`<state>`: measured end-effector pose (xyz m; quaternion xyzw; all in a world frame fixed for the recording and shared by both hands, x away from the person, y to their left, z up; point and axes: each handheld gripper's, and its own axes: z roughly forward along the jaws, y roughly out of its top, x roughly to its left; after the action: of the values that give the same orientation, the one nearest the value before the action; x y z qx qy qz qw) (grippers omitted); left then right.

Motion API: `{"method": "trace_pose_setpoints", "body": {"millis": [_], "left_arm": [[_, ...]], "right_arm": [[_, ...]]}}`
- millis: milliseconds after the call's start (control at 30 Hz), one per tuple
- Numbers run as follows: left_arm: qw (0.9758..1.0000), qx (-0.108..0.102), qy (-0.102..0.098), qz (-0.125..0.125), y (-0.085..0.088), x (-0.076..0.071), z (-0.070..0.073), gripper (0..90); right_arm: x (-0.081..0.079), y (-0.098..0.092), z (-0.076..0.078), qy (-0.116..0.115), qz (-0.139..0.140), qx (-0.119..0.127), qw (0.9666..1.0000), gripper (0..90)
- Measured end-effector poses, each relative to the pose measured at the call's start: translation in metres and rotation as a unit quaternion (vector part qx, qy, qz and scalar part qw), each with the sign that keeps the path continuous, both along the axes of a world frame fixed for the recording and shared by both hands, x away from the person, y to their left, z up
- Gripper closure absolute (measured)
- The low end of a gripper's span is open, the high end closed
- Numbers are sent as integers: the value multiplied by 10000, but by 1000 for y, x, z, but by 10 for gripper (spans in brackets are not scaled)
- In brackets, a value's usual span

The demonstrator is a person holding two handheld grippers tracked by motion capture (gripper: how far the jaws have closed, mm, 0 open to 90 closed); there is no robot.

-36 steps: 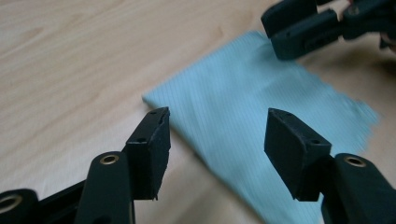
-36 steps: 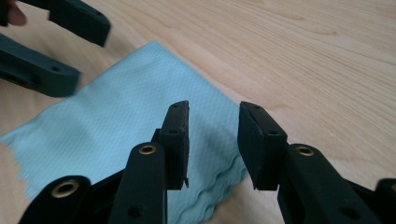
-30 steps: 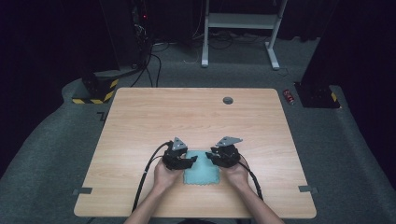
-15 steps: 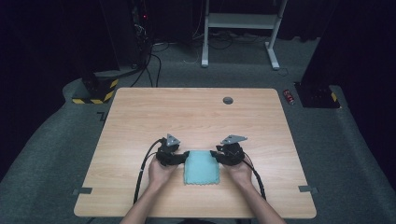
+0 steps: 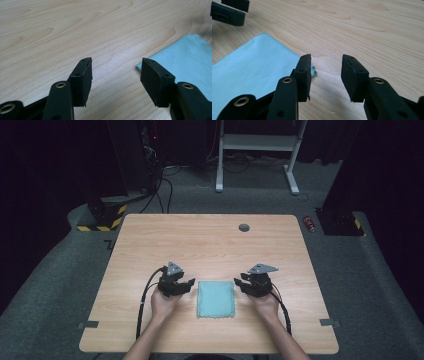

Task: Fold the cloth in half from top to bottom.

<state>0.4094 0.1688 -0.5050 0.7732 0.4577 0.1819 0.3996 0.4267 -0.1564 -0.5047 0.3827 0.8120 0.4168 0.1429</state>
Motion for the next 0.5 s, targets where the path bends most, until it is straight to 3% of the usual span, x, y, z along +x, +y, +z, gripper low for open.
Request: {"method": "trace_pose_setpoints", "body": {"millis": [67, 200, 367, 500], "left_arm": [[9999, -105, -83, 34, 5, -4, 2, 431], [9998, -126, -129, 97, 12, -7, 3, 430], [9995, 63, -295, 97, 19, -14, 7, 431], [9993, 53, -351, 92, 24, -19, 9, 431]], "right_arm": [[-2, -2, 1, -30, 5, -1, 10000, 600], [-6, -7, 4, -93, -11, 26, 10000, 599], [-8, -17, 8, -129, -99, 31, 9999, 599], [-11, -27, 8, -142, -191, 63, 9997, 599]]}}
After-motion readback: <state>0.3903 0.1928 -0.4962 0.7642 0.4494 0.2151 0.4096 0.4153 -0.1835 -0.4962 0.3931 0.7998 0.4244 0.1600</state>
